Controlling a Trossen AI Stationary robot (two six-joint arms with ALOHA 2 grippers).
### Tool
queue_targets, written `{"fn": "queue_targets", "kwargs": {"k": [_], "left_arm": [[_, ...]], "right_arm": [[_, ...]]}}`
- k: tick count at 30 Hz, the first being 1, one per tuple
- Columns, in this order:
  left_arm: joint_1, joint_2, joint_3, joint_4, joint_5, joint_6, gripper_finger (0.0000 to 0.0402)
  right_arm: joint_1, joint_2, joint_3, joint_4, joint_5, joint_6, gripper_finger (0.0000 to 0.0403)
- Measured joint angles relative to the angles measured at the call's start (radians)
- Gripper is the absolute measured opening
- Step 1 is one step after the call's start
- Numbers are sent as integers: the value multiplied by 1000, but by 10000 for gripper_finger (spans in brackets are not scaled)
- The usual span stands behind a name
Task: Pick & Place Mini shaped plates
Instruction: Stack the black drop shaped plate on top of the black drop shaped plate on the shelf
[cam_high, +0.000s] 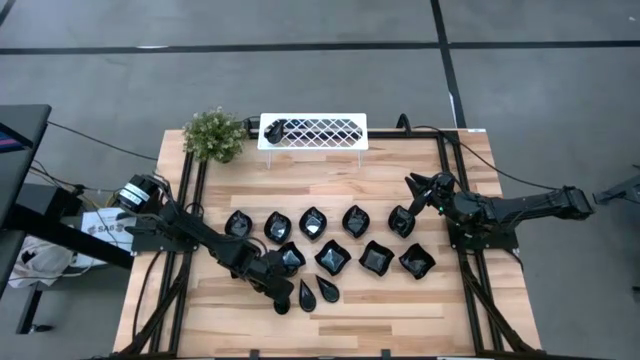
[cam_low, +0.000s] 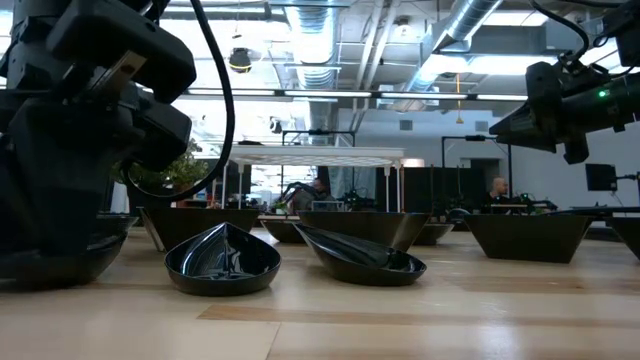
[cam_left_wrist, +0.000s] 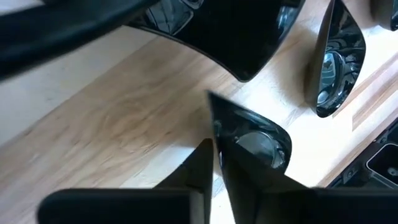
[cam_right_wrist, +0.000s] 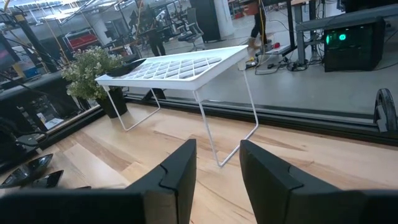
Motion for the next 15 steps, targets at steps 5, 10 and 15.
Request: {"fn": "queue_targets", "kwargs": {"k": [5, 10, 15], "left_arm": [[0, -6, 0, 4, 0, 0, 9], [0, -56, 0, 2, 8, 0, 7], [0, -159, 0, 3, -1, 0, 6]], "right_arm": [[0, 0, 0, 0, 0, 0, 119], [0, 0, 0, 0, 0, 0, 119], [0, 0, 0, 0, 0, 0, 119]]}}
